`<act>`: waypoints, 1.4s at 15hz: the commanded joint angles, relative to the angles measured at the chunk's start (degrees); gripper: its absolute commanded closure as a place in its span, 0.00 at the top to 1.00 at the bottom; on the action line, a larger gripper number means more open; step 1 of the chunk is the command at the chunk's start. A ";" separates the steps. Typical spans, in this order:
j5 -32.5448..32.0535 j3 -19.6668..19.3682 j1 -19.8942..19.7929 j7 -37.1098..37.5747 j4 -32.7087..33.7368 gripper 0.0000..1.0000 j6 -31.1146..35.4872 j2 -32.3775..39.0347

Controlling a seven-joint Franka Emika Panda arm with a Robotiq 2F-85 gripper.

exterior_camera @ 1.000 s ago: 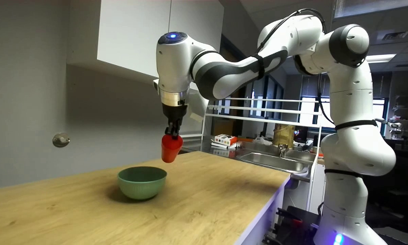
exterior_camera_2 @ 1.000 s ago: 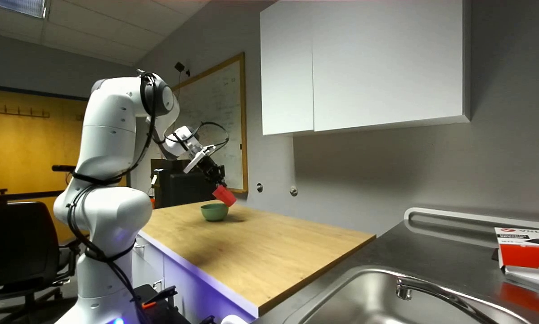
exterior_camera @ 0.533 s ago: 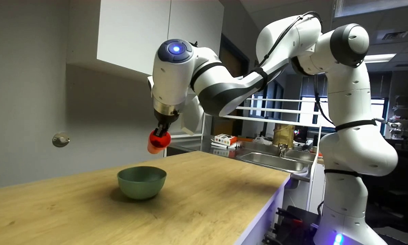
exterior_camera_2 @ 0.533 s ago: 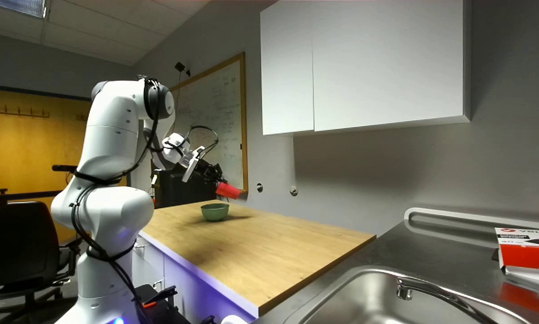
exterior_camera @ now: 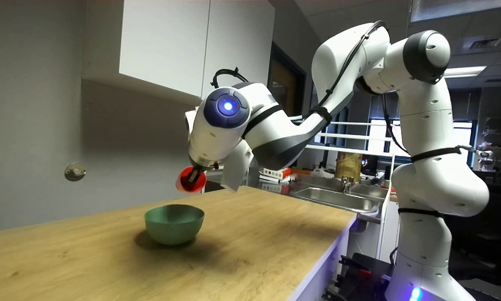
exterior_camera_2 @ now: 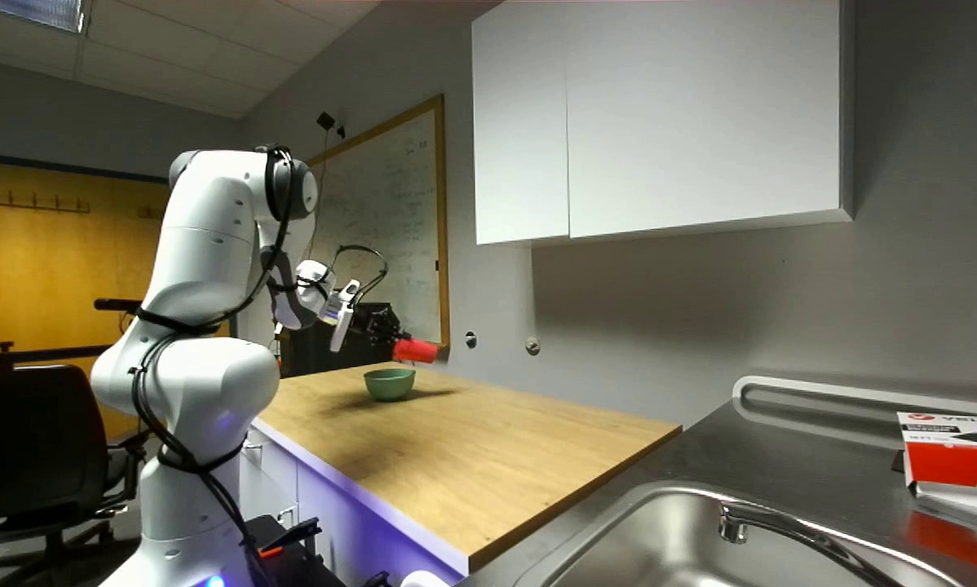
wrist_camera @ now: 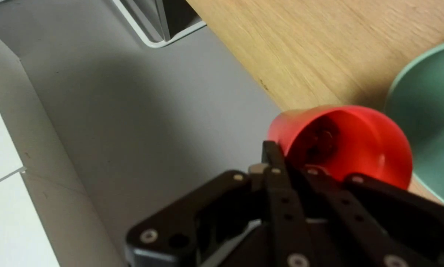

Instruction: Take the orange cup from the table and empty its contents into the mint green bowl

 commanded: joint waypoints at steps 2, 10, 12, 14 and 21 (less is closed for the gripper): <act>-9.90 1.45 0.58 8.91 -3.40 0.01 -2.36 -0.46; -20.59 2.28 -0.08 19.44 -7.32 0.01 -7.48 -0.27; -21.98 2.44 -0.09 20.95 -7.98 0.01 -8.83 -0.13; -23.50 2.52 -0.13 22.26 -8.66 0.01 -9.92 0.24; -29.03 2.83 -0.22 22.38 -10.33 0.01 -12.95 1.66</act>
